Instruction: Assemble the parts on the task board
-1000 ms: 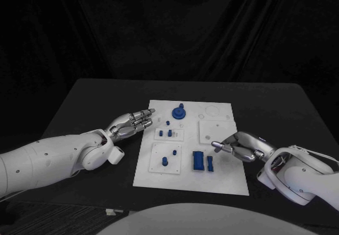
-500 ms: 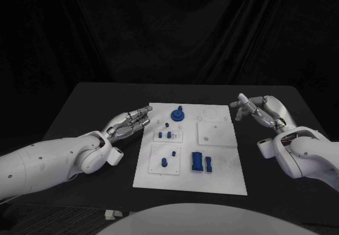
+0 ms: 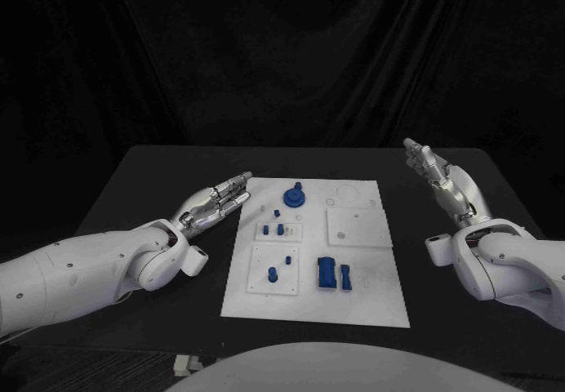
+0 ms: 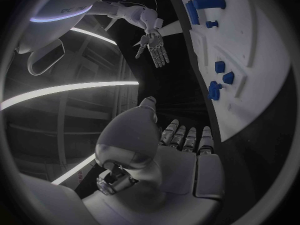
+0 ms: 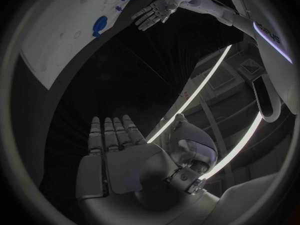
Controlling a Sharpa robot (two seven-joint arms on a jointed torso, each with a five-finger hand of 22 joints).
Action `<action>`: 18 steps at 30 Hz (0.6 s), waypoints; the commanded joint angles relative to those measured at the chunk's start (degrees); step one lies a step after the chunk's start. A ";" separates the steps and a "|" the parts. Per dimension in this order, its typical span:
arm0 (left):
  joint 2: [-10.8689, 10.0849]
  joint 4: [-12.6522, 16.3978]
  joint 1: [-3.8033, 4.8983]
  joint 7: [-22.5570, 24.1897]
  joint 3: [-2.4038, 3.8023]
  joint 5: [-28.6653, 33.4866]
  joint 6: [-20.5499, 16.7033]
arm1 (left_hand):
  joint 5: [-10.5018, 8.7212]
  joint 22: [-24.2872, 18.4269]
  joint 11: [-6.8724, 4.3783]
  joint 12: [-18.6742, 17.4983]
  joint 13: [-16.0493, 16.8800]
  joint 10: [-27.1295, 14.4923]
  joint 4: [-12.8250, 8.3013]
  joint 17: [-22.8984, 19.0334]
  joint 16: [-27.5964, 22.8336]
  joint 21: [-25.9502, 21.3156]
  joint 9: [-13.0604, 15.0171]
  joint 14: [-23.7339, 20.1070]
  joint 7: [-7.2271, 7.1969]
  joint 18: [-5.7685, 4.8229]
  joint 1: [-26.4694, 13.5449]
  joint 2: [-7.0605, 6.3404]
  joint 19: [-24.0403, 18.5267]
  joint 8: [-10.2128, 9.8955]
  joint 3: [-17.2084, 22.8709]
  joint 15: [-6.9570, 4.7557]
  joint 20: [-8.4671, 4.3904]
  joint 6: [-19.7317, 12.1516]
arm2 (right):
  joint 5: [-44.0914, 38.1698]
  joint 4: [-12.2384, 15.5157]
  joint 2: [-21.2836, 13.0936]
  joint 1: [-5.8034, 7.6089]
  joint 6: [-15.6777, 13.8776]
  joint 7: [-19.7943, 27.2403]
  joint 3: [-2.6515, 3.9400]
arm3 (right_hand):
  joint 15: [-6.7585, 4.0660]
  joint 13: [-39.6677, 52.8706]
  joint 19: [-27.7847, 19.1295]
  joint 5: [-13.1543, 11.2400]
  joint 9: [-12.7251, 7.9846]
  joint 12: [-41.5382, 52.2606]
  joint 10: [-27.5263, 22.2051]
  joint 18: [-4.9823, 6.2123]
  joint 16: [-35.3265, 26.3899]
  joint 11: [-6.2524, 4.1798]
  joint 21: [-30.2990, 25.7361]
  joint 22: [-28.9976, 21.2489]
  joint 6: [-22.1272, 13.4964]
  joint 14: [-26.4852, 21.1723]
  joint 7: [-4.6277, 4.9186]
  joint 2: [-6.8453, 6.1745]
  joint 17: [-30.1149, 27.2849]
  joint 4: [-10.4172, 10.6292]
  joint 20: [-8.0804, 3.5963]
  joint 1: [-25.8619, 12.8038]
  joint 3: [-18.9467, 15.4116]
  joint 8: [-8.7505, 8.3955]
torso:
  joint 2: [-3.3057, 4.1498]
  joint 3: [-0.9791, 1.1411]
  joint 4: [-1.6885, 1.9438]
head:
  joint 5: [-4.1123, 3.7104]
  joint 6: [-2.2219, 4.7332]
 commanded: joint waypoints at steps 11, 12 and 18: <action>4.45 5.20 0.99 -4.42 6.34 11.59 -20.70 | -12.23 -0.09 0.82 -1.00 -0.28 -0.79 -7.41 -0.05 -0.21 -0.19 -0.60 -0.02 -0.20 -4.02 -37.50 -5.57 0.01 -0.76 8.26 -0.81 -6.16 -5.64 | 19.13 -4.40 11.01 -2.96 -0.40 -2.49 9.41 | -0.25 -0.94 -11.23 -1.33 -0.11 -1.47 -10.24 -0.41 -0.20 -0.53 -0.20 -8.68 -13.94 -12.21 -0.02 -0.58 -0.07 -2.20 -1.48 -14.77 5.93 -0.20 | -1.62 -0.14 -0.63 | -2.12 9.72; 4.66 5.43 1.03 -4.63 6.64 12.10 -21.61 | -12.36 -0.09 0.82 -1.00 -0.28 -0.79 -7.52 -0.05 -0.21 -0.19 -0.60 -0.02 -0.20 -4.02 -37.86 -5.62 0.01 -0.76 8.26 -0.81 -6.16 -5.75 | 19.75 -4.55 11.40 -3.06 -0.42 -2.56 9.75 | -0.25 -0.94 -11.23 -1.33 -0.11 -1.47 -10.24 -0.41 -0.20 -0.53 -0.20 -8.68 -13.94 -12.21 -0.02 -0.58 -0.07 -2.20 -1.48 -14.77 5.93 -0.20 | -1.68 -0.15 -0.66 | -2.20 10.10; 6.69 7.80 1.47 -6.78 9.70 17.26 -30.92 | -14.34 -0.09 0.82 -1.00 -0.28 -0.79 -8.78 -0.05 -0.21 -0.19 -0.60 -0.02 -0.20 -8.30 -43.98 -10.01 0.01 -0.76 8.26 -0.81 -6.16 -10.39 | 24.94 -5.82 14.57 -3.87 -0.50 -3.16 12.50 | -0.25 -0.94 -11.23 -1.33 -0.11 -1.47 -10.24 -0.41 -0.20 -0.53 -0.20 -8.68 -13.94 -12.21 -0.02 -0.58 -0.07 -2.20 -1.48 -14.77 5.93 -0.20 | -2.25 -0.19 -0.88 | -2.95 13.53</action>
